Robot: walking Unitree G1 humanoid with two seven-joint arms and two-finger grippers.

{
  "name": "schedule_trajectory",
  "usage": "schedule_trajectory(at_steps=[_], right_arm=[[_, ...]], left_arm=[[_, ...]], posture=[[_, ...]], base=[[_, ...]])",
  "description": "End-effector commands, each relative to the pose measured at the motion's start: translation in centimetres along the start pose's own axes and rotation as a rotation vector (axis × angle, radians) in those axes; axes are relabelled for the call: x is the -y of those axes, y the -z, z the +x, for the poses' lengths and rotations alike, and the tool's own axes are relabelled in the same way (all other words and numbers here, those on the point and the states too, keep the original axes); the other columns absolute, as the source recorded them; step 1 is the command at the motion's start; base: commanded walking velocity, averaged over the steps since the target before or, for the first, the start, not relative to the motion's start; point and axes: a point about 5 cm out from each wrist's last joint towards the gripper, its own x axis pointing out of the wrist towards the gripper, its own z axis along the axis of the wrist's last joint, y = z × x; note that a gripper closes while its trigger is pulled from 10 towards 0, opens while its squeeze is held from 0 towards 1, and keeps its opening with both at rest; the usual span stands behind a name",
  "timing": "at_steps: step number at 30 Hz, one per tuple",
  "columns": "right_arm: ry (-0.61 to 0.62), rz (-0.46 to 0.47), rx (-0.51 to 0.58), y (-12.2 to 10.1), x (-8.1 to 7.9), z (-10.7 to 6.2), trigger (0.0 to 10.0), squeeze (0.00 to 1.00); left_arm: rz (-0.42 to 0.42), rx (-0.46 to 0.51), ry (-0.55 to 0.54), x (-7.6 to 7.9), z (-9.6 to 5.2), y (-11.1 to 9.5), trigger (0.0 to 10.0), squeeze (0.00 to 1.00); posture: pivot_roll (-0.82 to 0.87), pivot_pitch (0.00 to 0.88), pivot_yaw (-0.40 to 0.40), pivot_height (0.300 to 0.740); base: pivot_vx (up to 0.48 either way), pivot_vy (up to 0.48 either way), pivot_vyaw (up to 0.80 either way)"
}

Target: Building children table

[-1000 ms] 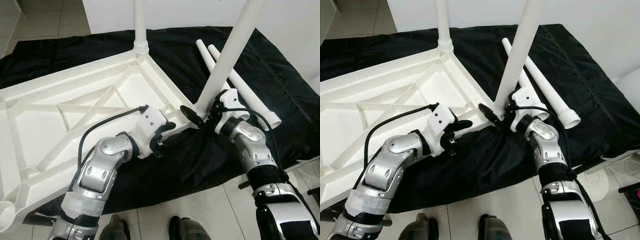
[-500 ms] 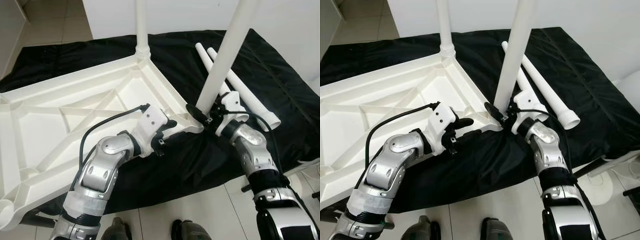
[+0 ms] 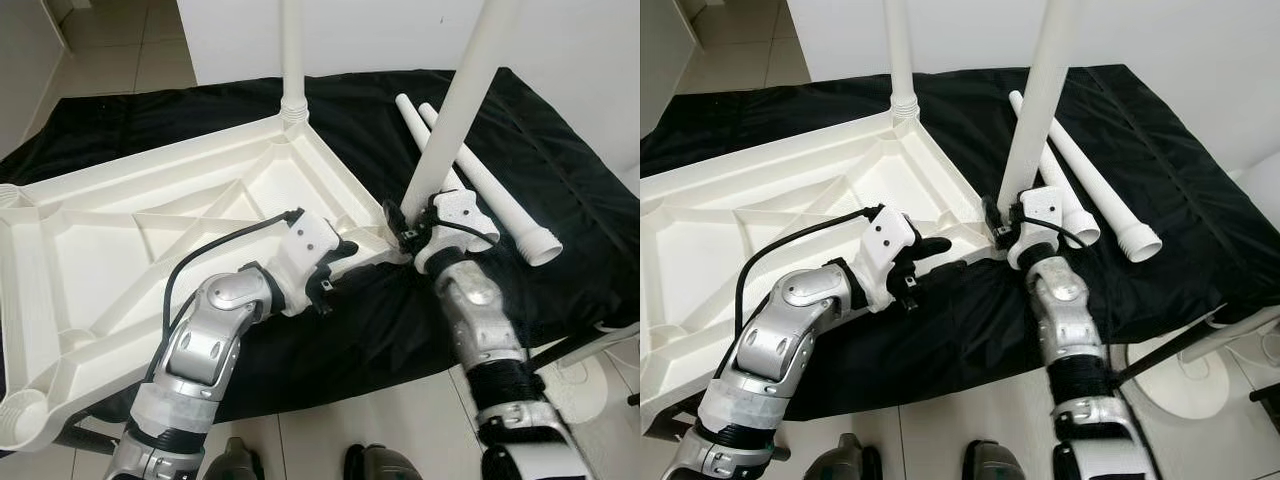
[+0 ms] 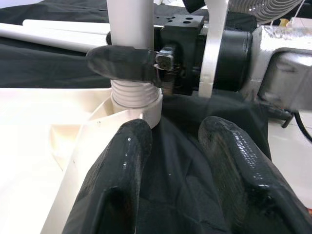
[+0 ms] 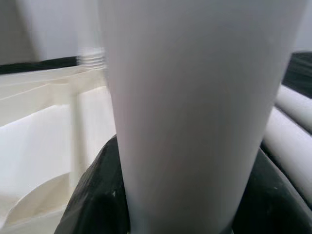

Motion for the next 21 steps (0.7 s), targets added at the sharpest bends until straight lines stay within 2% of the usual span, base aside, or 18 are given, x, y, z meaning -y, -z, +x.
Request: schedule_trajectory(at_steps=[1, 3, 4, 6, 10, 11, 14, 15, 21], right_arm=[[0.106, -0.013, -0.075, 1.5, 1.4, -0.7, 10.0, 0.0], [0.199, 0.007, -0.078, 1.6, 0.2, -0.9, 10.0, 0.0], [0.199, 0.007, -0.078, 1.6, 0.2, -0.9, 10.0, 0.0], [0.186, 0.027, -0.066, 1.4, -0.9, -0.8, 10.0, 0.0], [0.162, 0.022, -0.044, 1.1, -0.7, -0.8, 10.0, 0.0], [0.147, 0.038, -0.025, 0.8, 0.0, -1.0, 10.0, 0.44], [0.147, 0.038, -0.025, 0.8, 0.0, -1.0, 10.0, 0.44], [0.121, 0.054, -0.008, 0.6, 0.2, -1.1, 10.0, 1.0], [0.067, 0.034, 0.032, 0.0, 0.9, -1.3, 10.0, 1.0]], left_arm=[[-0.005, -0.019, -0.148, -0.8, -0.1, 0.5, 10.0, 0.0], [-0.004, -0.018, -0.15, -0.9, 0.0, 0.4, 10.0, 0.0], [-0.004, -0.018, -0.15, -0.9, 0.0, 0.4, 10.0, 0.0], [-0.004, -0.018, -0.15, -0.9, 0.1, 0.4, 10.0, 0.0], [-0.004, -0.017, -0.148, -0.8, 0.1, 0.4, 10.0, 0.0], [-0.003, -0.017, -0.146, -0.8, 0.1, 0.4, 10.0, 0.0], [-0.003, -0.017, -0.146, -0.8, 0.1, 0.4, 10.0, 0.0], [-0.003, -0.017, -0.146, -0.8, 0.1, 0.4, 10.0, 0.0], [-0.002, -0.016, -0.148, -0.9, 0.2, 0.3, 10.0, 0.0]], posture=[[-0.07, 0.07, 0.027, 0.74], [-0.07, 0.07, 0.032, 0.74], [-0.07, 0.07, 0.032, 0.74], [-0.08, 0.07, 0.036, 0.74], [-0.08, 0.07, 0.038, 0.74], [-0.08, 0.07, 0.039, 0.74], [-0.08, 0.07, 0.039, 0.74], [-0.08, 0.069, 0.039, 0.74], [-0.08, 0.07, 0.034, 0.74]], base=[[0.0, 0.0, 0.0], [0.0, 0.0, 0.0], [0.0, 0.0, 0.0], [0.0, 0.0, 0.0], [0.0, 0.0, 0.0], [0.0, 0.0, 0.0], [0.0, 0.0, 0.0], [0.0, 0.0, 0.0], [0.0, 0.0, 0.0]])
